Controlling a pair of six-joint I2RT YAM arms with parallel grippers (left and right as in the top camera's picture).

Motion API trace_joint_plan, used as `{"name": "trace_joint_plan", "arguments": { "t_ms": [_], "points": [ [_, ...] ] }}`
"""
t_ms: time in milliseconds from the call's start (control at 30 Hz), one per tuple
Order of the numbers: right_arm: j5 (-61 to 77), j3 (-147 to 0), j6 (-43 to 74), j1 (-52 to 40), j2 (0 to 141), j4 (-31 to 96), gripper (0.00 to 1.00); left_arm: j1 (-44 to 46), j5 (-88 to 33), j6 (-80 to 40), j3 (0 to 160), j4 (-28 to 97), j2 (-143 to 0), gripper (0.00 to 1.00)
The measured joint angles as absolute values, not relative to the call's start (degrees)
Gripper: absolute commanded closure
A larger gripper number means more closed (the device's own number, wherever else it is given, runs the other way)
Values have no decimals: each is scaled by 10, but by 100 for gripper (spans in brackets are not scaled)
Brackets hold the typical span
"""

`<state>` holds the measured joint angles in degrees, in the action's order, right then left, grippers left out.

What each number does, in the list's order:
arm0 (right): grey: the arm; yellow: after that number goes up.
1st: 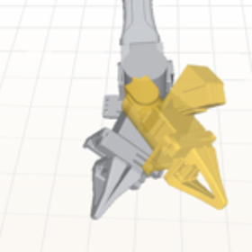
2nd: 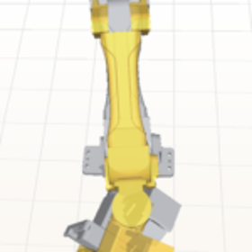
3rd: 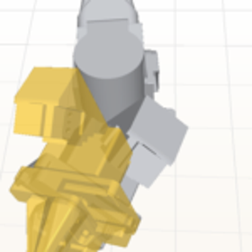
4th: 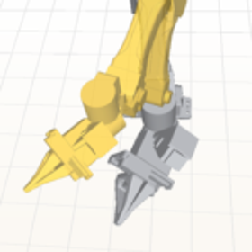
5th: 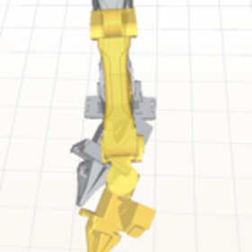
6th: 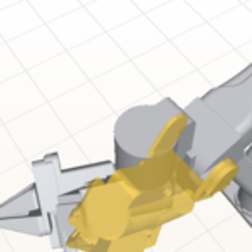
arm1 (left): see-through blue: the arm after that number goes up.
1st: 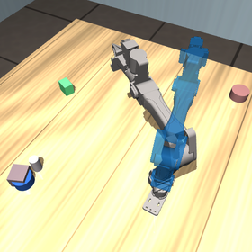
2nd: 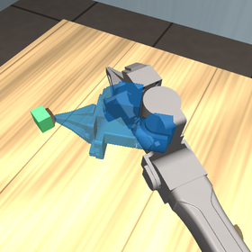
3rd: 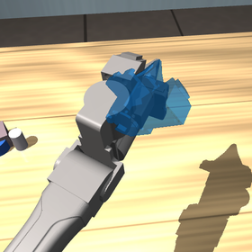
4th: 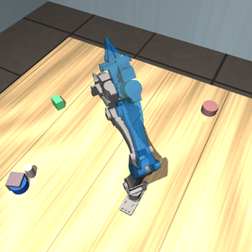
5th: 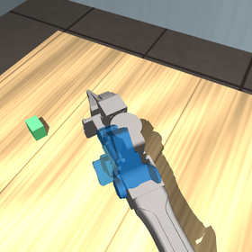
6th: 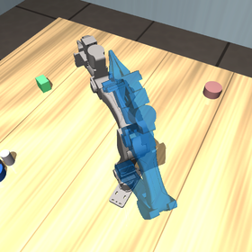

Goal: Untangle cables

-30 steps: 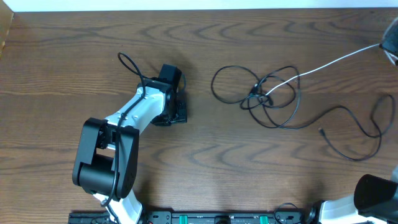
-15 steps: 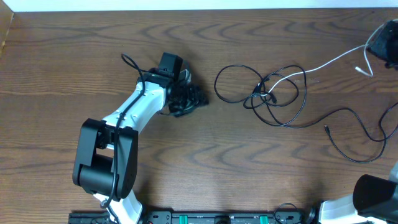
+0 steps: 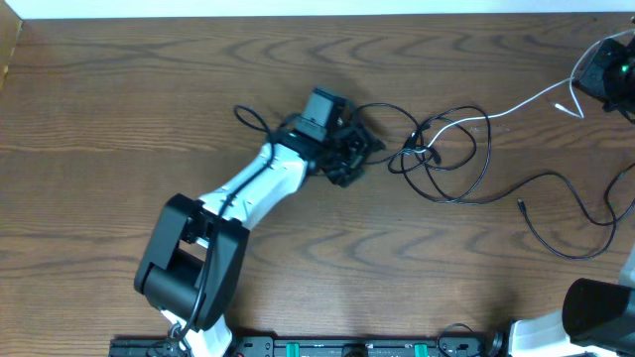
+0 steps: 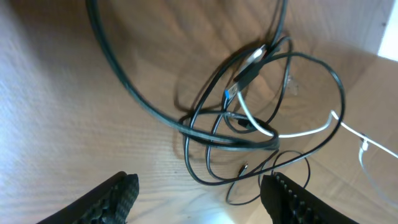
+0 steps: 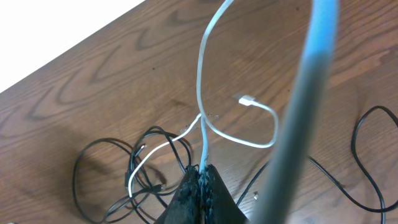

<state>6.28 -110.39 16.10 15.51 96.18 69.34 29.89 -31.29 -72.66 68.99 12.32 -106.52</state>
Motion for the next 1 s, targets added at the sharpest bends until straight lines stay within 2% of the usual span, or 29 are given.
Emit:
{"name": "trace_joint_plan", "arguments": {
  "t_ms": [133,400,667,700,733,833,1000],
  "points": [
    [75,-1104,161,155,962,693,99,329,-270,-815,689,110,-1065,32],
    [86,-1104,157,147,962,693,99,346,-223,-911,691,-26,-1091,32],
    [90,-1104,142,124,962,693,99,351,-261,-973,691,-75,-1182,45],
    [91,-1104,140,121,962,693,99,352,-267,-976,691,-75,-1188,47],
    [92,-1104,140,120,962,693,99,353,-270,-979,691,-75,-1192,54],
    [92,-1104,137,116,962,692,99,354,-270,-985,691,-79,-1192,92],
    [92,-1104,133,110,962,692,99,353,-255,-965,691,-53,-1192,93]
  ]
}}
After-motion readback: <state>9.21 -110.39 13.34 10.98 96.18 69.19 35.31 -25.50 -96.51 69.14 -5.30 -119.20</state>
